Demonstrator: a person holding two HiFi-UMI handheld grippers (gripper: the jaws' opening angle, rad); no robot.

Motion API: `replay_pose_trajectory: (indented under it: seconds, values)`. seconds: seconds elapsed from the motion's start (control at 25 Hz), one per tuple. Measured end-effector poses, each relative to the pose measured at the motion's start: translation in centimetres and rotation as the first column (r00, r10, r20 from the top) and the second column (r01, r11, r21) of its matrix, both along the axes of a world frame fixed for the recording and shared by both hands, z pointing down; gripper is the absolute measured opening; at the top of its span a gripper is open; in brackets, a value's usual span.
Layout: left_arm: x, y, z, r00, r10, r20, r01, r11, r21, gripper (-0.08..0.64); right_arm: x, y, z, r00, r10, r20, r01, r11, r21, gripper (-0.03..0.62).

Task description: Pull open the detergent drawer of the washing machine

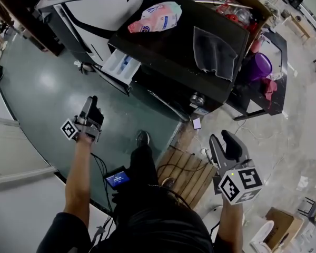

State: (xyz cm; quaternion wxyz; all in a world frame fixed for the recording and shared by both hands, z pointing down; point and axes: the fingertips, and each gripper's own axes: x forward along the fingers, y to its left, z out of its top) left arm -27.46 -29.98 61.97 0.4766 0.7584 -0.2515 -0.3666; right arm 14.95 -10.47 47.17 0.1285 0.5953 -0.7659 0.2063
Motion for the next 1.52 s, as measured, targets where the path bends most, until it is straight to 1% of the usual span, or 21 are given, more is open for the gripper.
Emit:
replay_pose_trajectory:
  seconds: [0.08,0.2,0.44,0.6,0.68,0.8,0.88,0.92,1.0,1.12,1.2,1.28,1.36,1.4,1.44,1.52]
  values:
    - [-0.4,1.4,-1.8,0.999,-0.004,0.038,0.004,1.000,0.021,0.256,0.0,1.0,-1.0,1.000,-0.004,0.005,0.004,1.000,0.025,0.152]
    - [-0.8,3.4,-4.9,0.994,-0.008,0.108,0.000,0.997,0.072,0.259,-0.3,2.3,-2.7,1.000,-0.012,0.014,0.011,0.998,0.060,0.152]
    - [-1.2,7.0,-10.9,0.964,-0.025,0.264,-0.021,0.986,0.167,0.261,-1.3,5.0,-5.5,0.999,-0.029,0.028,0.025,0.991,0.128,0.152]
    - [-2.1,9.0,-14.1,0.932,-0.082,0.353,0.005,0.977,0.214,0.261,-2.1,6.7,-7.1,0.999,-0.038,0.030,0.033,0.985,0.169,0.152]
    - [-2.5,10.2,-15.8,0.910,-0.119,0.396,0.021,0.970,0.244,0.261,-2.5,7.7,-7.9,0.999,-0.044,0.029,0.038,0.982,0.186,0.152]
    - [-2.6,12.5,-18.8,0.874,-0.161,0.458,0.018,0.954,0.301,0.261,-3.0,9.1,-9.1,0.998,-0.051,0.028,0.044,0.976,0.213,0.152]
    - [-2.5,14.1,-20.8,0.836,-0.192,0.515,0.007,0.941,0.339,0.261,-3.3,10.0,-9.9,0.998,-0.058,0.028,0.050,0.972,0.231,0.152]
    - [-2.5,14.9,-21.8,0.808,-0.213,0.549,0.003,0.934,0.358,0.261,-3.6,10.3,-10.2,0.998,-0.062,0.027,0.054,0.970,0.239,0.152]
    - [-2.2,16.4,-23.4,0.744,-0.257,0.617,-0.007,0.920,0.392,0.261,-3.9,11.0,-10.9,0.997,-0.070,0.021,0.063,0.965,0.254,0.152]
    - [-1.0,18.7,-25.1,0.651,-0.296,0.698,-0.045,0.904,0.426,0.261,-4.6,11.9,-12.1,0.996,-0.088,0.008,0.082,0.958,0.275,0.152]
    - [-0.2,20.3,-26.2,0.596,-0.316,0.738,-0.070,0.895,0.440,0.261,-5.1,12.6,-13.1,0.995,-0.099,-0.003,0.096,0.953,0.288,0.152]
    - [0.8,21.6,-27.4,0.548,-0.342,0.764,-0.088,0.884,0.459,0.261,-5.3,13.2,-13.7,0.994,-0.108,-0.009,0.106,0.948,0.302,0.152]
    - [1.6,22.8,-28.5,0.505,-0.369,0.780,-0.103,0.872,0.479,0.261,-5.5,13.7,-14.2,0.993,-0.114,-0.013,0.112,0.944,0.310,0.152]
    - [2.0,23.4,-29.0,0.488,-0.380,0.785,-0.112,0.865,0.489,0.261,-5.6,13.9,-14.5,0.993,-0.116,-0.016,0.115,0.943,0.312,0.152]
    - [2.4,23.9,-29.5,0.475,-0.391,0.788,-0.121,0.858,0.499,0.261,-5.7,14.2,-14.8,0.993,-0.117,-0.018,0.117,0.942,0.315,0.152]
    - [3.2,25.0,-30.6,0.456,-0.408,0.791,-0.134,0.847,0.515,0.261,-5.5,14.6,-15.2,0.993,-0.119,-0.020,0.119,0.937,0.328,0.152]
